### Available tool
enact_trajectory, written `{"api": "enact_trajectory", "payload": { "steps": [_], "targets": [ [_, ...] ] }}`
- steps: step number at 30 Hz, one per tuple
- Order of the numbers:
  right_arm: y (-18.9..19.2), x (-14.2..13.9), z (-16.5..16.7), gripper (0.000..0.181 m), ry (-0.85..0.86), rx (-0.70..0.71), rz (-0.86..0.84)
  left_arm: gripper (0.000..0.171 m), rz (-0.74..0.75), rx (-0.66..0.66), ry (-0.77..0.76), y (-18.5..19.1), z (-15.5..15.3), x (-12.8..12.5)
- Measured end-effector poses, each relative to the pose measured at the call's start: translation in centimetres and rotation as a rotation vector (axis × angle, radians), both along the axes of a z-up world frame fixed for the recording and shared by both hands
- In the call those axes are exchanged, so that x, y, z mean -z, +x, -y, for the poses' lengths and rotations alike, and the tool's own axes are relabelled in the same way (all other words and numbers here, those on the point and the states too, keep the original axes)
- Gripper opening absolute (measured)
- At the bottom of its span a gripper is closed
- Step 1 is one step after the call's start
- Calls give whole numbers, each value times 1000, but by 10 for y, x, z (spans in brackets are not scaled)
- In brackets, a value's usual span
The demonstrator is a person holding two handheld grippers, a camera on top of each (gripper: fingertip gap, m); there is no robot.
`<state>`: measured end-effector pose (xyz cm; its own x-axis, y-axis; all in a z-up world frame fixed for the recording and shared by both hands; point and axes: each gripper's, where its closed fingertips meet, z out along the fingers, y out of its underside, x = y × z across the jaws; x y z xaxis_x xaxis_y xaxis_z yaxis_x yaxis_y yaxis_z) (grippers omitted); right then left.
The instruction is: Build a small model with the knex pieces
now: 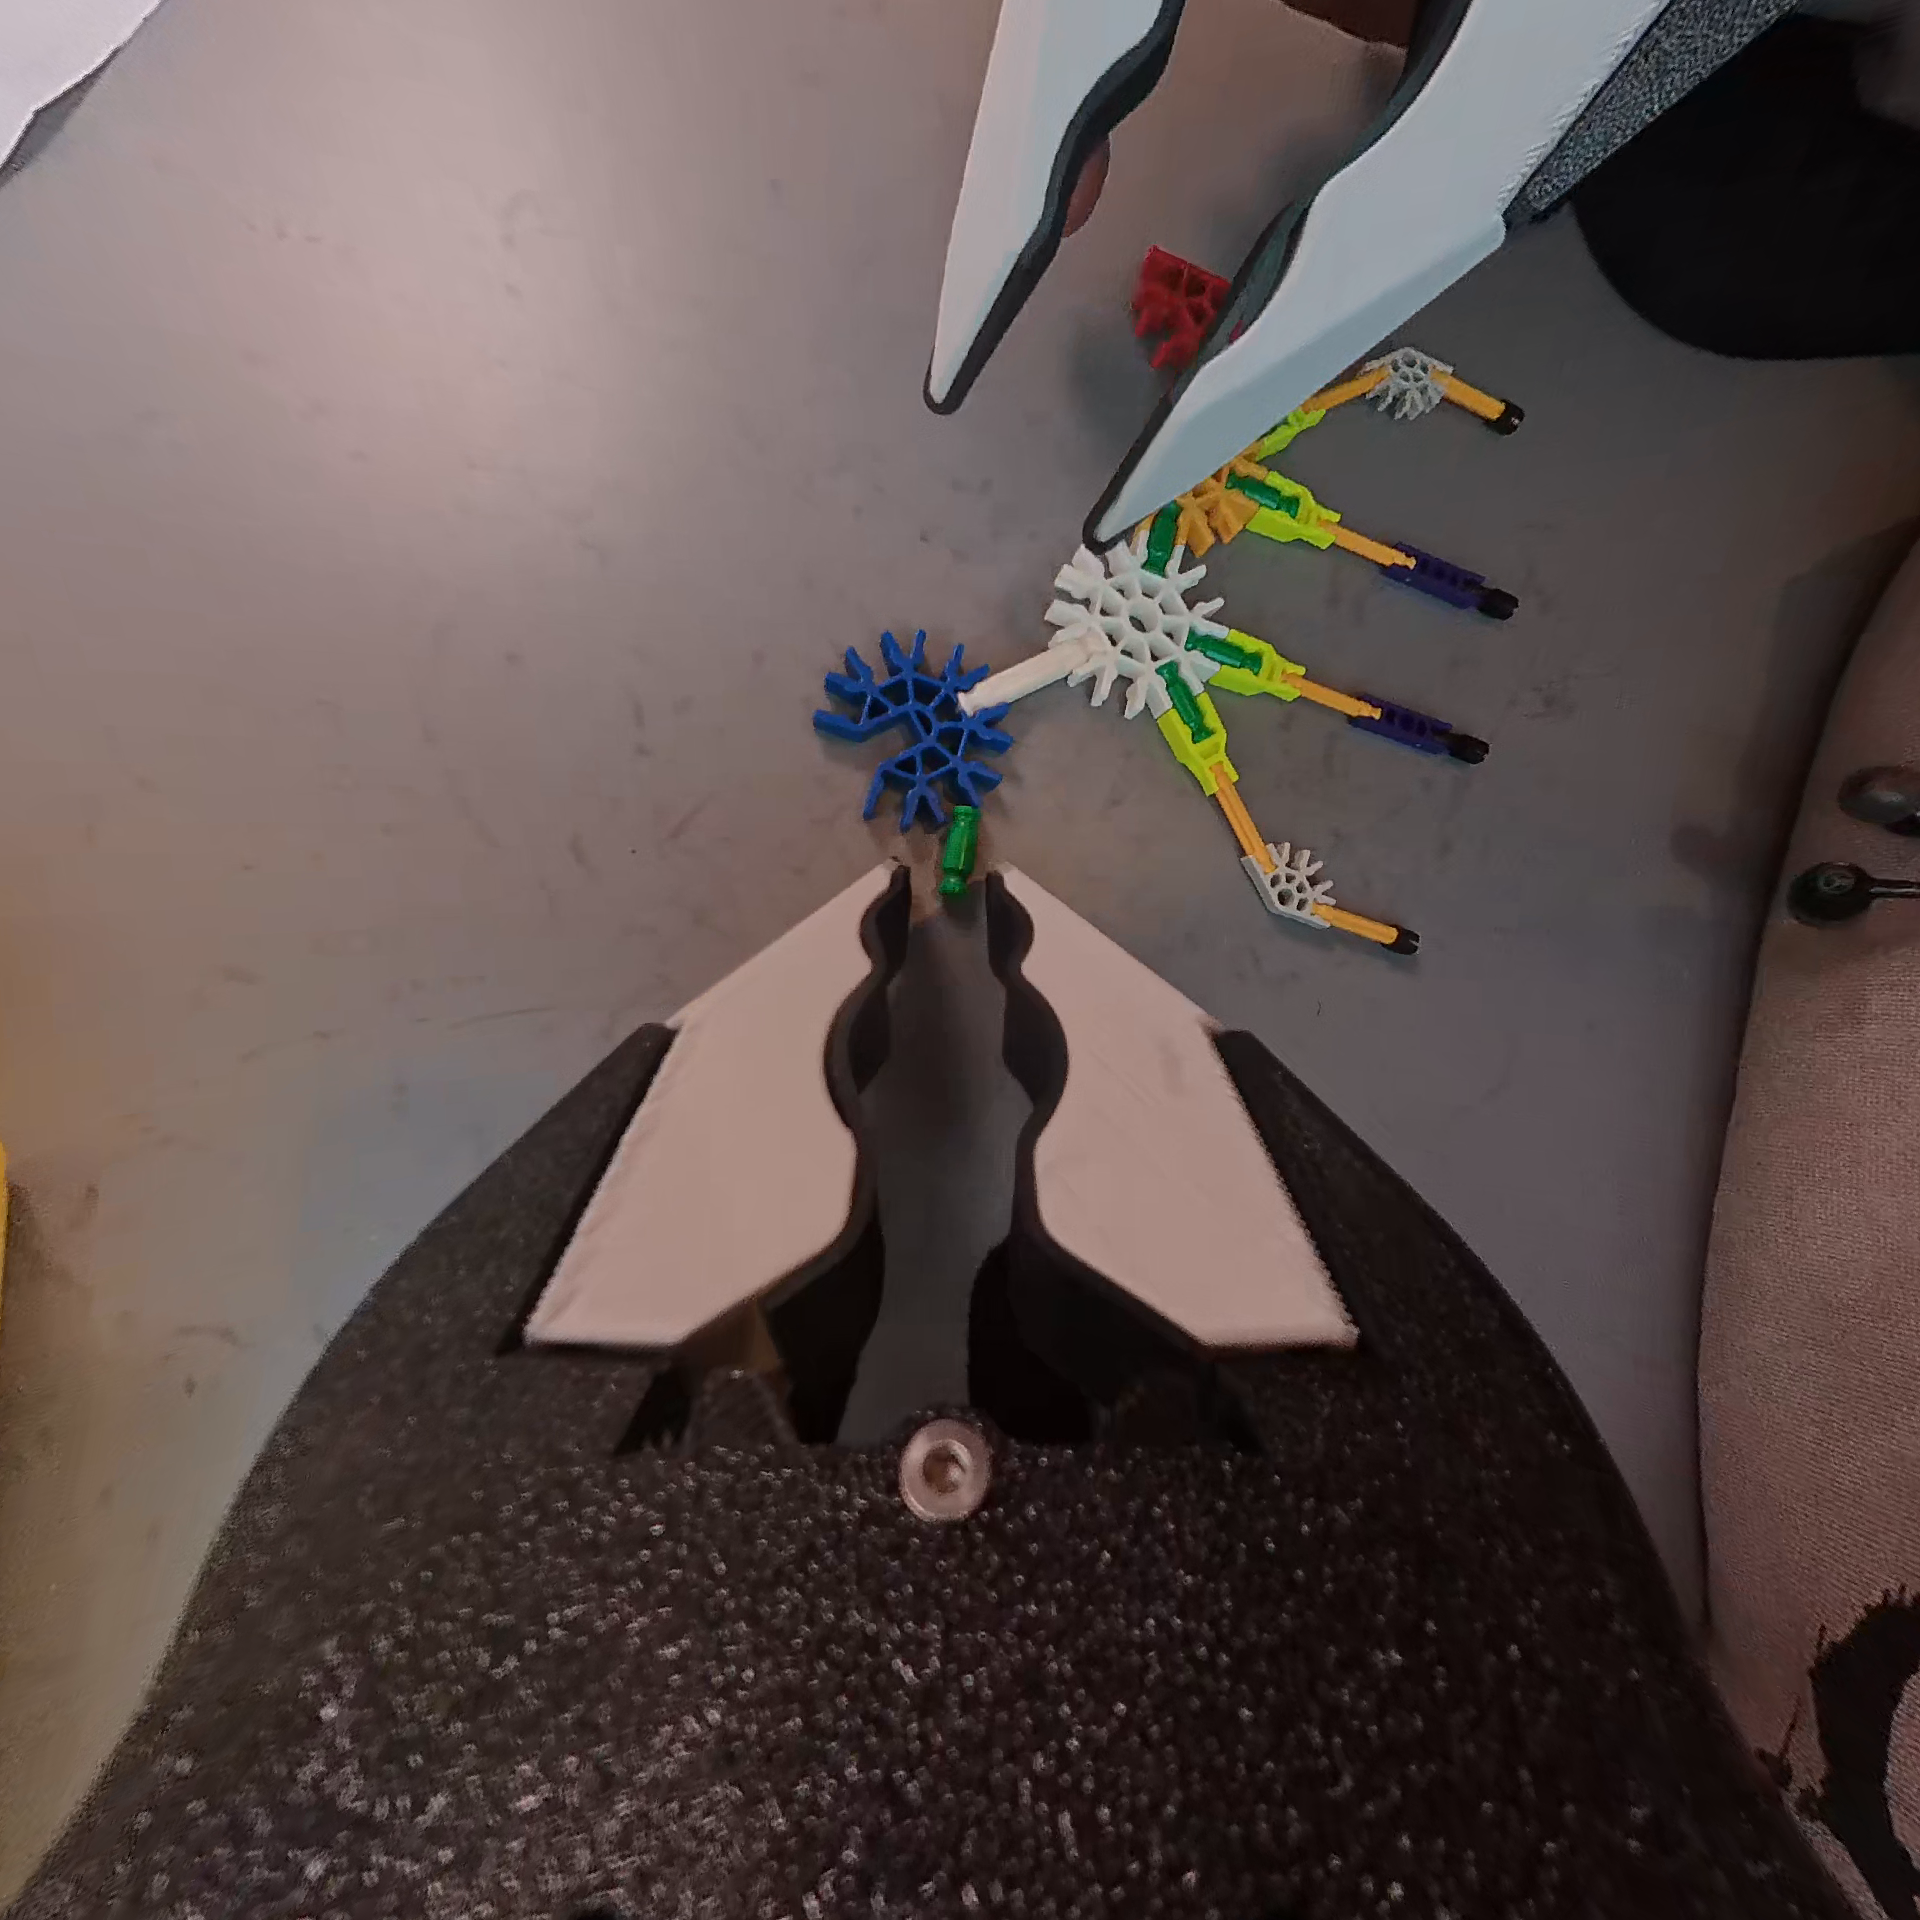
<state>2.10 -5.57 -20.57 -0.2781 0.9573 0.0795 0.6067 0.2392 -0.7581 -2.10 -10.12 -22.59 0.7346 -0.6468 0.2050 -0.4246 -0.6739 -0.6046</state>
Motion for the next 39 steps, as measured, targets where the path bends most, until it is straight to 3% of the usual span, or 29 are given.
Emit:
{"api": "enact_trajectory", "payload": {
  "steps": [7,12,20,26,39],
  "targets": [
    [0,4,-3,28,8,12,4,16,-41,23,20,-1,3,2],
    [1,7,-5,28,13,21,13,0,-146,11,64,-4,1,4],
    [3,5,-9,28,15,35,0,0,-167,-30,113,-4,6,1],
    [5,3,-11,28,24,39,-3,14,-106,-53,89,5,6,-1],
    [7,3,-16,28,37,53,-4,5,-214,-112,129,6,3,4]
  ]
}}
